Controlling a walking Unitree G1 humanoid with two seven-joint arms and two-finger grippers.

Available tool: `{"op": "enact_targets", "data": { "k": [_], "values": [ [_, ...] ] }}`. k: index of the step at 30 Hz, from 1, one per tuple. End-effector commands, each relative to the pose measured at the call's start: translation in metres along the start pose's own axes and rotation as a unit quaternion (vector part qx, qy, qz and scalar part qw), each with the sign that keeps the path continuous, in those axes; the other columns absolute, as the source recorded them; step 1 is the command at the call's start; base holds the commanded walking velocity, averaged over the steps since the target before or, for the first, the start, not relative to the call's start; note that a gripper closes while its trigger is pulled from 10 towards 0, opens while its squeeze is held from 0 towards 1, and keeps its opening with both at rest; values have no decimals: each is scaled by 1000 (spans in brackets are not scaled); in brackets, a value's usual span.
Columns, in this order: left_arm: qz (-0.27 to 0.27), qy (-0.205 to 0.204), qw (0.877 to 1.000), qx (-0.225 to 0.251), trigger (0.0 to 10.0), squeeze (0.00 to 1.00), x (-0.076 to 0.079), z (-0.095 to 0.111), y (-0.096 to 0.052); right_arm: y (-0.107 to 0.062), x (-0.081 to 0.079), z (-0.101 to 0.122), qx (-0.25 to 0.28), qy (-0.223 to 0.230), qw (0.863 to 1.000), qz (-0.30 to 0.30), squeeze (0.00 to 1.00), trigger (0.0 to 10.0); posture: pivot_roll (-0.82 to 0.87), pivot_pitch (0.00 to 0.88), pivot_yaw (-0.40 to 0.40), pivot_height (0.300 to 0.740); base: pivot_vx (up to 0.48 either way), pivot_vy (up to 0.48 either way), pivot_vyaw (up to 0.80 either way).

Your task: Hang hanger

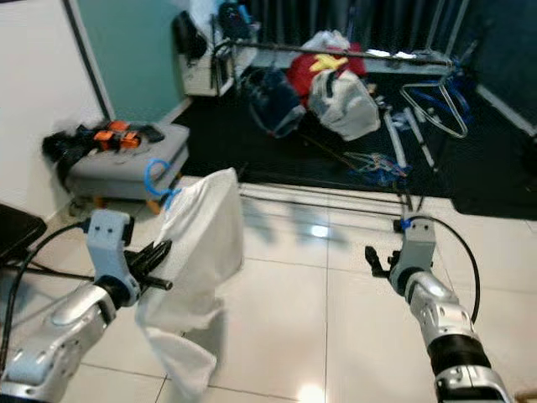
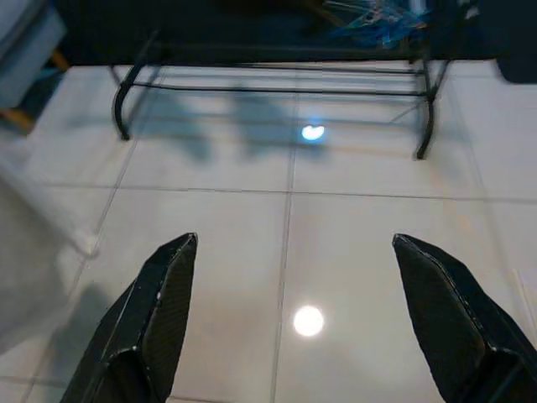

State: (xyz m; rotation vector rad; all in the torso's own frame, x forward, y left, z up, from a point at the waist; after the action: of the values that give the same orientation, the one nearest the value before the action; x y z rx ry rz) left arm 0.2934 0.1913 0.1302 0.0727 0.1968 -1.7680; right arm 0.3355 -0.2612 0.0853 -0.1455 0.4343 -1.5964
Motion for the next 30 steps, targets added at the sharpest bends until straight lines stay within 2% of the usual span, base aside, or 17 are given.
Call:
{"op": "enact_targets", "data": {
  "k": [1,3,6,10,12,21,23,30],
  "values": [
    [19,31,999,30,10000,0,0,19,4,1,-12,8,20,-14,1000,13,0,10000,-111,0,-33,740,480,0,0],
    [30,43,998,35,10000,0,0,26,7,1,-15,9,24,-20,999,17,0,10000,-110,0,-34,740,480,0,0],
    [30,62,996,49,10000,0,10,42,13,2,-30,9,35,-27,999,29,0,10000,-111,0,-31,740,480,0,0],
    [29,68,996,49,10000,0,14,44,14,2,-34,9,39,-30,998,32,0,10000,-111,0,-31,740,480,0,0],
    [39,73,996,44,10000,0,17,45,17,1,-44,11,49,-35,997,44,0,10000,-110,0,-30,740,480,0,0],
    [65,71,995,35,10000,0,17,48,20,0,-48,12,48,-46,997,48,0,10000,-110,0,-32,740,480,0,0],
    [90,58,994,27,10000,0,16,53,24,0,-51,15,52,-50,996,52,0,10000,-113,0,-25,740,480,0,0],
    [107,49,993,19,10000,0,14,55,26,0,-54,16,56,-50,996,55,0,10000,-115,0,-21,740,480,0,0]
  ]
}}
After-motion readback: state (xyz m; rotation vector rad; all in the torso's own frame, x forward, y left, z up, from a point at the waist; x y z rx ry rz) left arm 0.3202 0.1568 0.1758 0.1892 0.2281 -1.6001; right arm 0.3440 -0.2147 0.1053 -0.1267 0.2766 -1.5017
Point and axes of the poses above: a point about 5 cm out from each wrist's last joint towards the gripper, its own y axis pointing out of the wrist towards the gripper, its own z axis along the axis of the wrist's last joint, x = y × z, the point moved 1 cm from there along y, pointing out of the wrist towards the gripper, and after that the axes turned 8 degrees about y, right-handed, at the moved point
